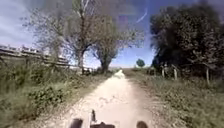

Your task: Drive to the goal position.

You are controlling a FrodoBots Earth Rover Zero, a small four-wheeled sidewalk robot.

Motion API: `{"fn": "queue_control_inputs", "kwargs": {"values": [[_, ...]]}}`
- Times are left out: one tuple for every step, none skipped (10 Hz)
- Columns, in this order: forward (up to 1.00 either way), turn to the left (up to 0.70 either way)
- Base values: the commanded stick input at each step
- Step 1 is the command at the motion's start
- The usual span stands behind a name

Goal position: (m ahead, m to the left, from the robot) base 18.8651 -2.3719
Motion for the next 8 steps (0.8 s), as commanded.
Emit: {"fn": "queue_control_inputs", "kwargs": {"values": [[0.70, 0.00], [0.70, -0.35], [0.70, -0.35], [0.70, -0.35], [0.70, -0.13], [0.70, 0.00], [0.70, 0.00], [0.70, 0.00]]}}
